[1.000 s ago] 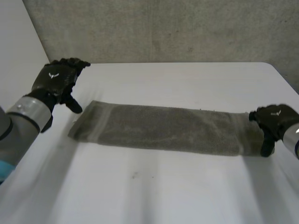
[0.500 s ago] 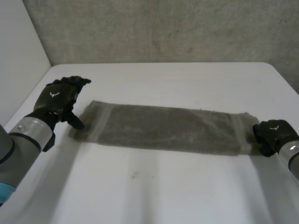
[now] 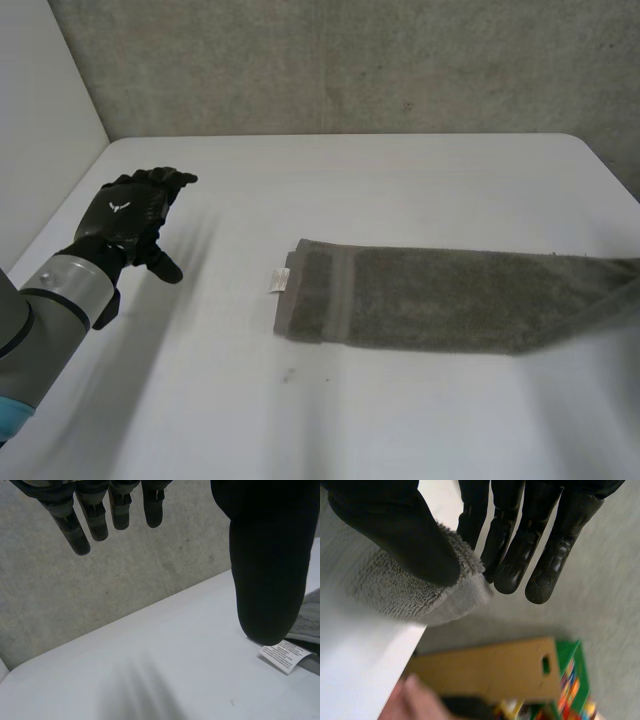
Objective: Fold the laundry
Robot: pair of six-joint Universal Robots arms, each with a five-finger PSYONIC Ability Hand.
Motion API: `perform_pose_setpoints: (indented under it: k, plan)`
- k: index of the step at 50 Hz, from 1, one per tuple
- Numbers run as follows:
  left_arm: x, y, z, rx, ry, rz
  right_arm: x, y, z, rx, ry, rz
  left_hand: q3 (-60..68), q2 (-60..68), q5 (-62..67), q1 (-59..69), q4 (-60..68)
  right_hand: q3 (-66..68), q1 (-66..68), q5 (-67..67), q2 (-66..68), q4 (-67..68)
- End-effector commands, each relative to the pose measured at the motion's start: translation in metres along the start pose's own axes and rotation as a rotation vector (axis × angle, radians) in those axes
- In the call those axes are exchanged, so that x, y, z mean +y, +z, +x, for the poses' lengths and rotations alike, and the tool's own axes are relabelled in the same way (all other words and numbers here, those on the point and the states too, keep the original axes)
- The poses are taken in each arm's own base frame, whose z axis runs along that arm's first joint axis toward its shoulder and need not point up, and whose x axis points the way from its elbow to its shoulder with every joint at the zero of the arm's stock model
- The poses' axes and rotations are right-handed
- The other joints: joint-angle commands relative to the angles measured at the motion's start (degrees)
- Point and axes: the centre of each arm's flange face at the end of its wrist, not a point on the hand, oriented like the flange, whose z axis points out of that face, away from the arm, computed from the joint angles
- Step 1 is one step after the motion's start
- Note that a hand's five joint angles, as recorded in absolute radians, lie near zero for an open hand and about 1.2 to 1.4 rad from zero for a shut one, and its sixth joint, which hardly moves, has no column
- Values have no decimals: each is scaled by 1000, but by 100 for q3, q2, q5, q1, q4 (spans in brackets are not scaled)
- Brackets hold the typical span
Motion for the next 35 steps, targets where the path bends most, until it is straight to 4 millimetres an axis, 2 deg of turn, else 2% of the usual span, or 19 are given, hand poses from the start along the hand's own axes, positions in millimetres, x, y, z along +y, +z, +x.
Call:
perform_pose_setpoints:
  k: [1,2,3,5,8,10,11,13,14,15,16,18,19,21,25,26,27,29,35]
  plan:
    - [0,0,1,1,0,0,-103,-33,-15,-47,29,337,29,51,-178,-33,38,1235,2555,1390,1265,1164]
    - [0,0,1,1,0,0,-128,-46,-22,-67,35,415,29,51,-178,-33,38,1235,2555,1390,1265,1164]
    - [0,-1,1,1,0,0,-128,-47,-23,-68,35,415,29,51,-178,-33,38,1235,2555,1390,1265,1164]
    - [1,-1,0,0,-1,-3,-175,-83,-44,-134,42,576,29,51,-178,-33,38,1235,2555,1390,1265,1164]
    - [1,-1,0,0,-1,-4,-196,-105,-58,-177,42,655,29,51,-178,-33,38,1235,2555,1390,1265,1164]
    - [1,-1,-1,-3,-1,-3,-223,-142,-99,-305,34,779,29,51,-178,-33,38,1235,2555,1390,1265,1164]
    - [1,-1,0,-1,-1,-4,-223,-142,-99,-305,34,779,29,51,-178,-33,38,1235,2555,1390,1265,1164]
    - [1,-1,0,-1,-1,-4,-237,-174,-139,-430,12,880,29,51,-178,-33,38,1235,2555,1390,1265,1164]
    - [1,-1,0,-1,-1,-4,-237,-175,-139,-430,12,881,29,51,-178,-33,38,1235,2555,1390,1265,1164]
    - [1,-1,0,-1,-1,-4,-241,-189,-159,-491,3,920,29,51,-178,-33,38,1235,2555,1390,1265,1164]
    - [2,-1,1,2,-1,-5,-241,-189,-159,-492,3,920,29,51,-178,-33,38,1235,2555,1390,1265,1164]
    - [2,-2,1,3,0,-5,-239,-214,-196,-590,-32,956,29,51,-178,-33,38,1235,2555,1390,1265,1164]
    - [3,-2,2,5,0,-8,-239,-214,-196,-591,-32,956,29,51,-178,-33,38,1235,2555,1390,1265,1164]
    - [3,-2,3,6,0,-7,-230,-232,-227,-674,-62,957,29,51,-178,-33,38,1235,2555,1390,1265,1164]
    - [4,-3,4,9,2,-6,-221,-237,-242,-712,-79,941,29,51,-178,-33,38,508,1828,663,538,438]
    - [5,-3,5,13,4,-6,-220,-236,-243,-707,-77,926,29,51,-178,-33,38,-1748,-427,-1592,-1717,-1818]
    - [5,-3,4,11,4,-8,-220,-236,-243,-707,-77,926,29,51,-178,-33,38,-1770,-450,-1615,-1740,-1840]
    - [6,-3,5,13,5,-11,-222,-230,-235,-662,-62,880,29,51,-178,-33,38,-5170,-3849,-5014,-5139,-5240]
    - [7,-5,8,23,4,-16,-239,-224,-196,-564,58,829,29,51,-178,-33,38,-5765,-4445,-5610,-5735,-5836]
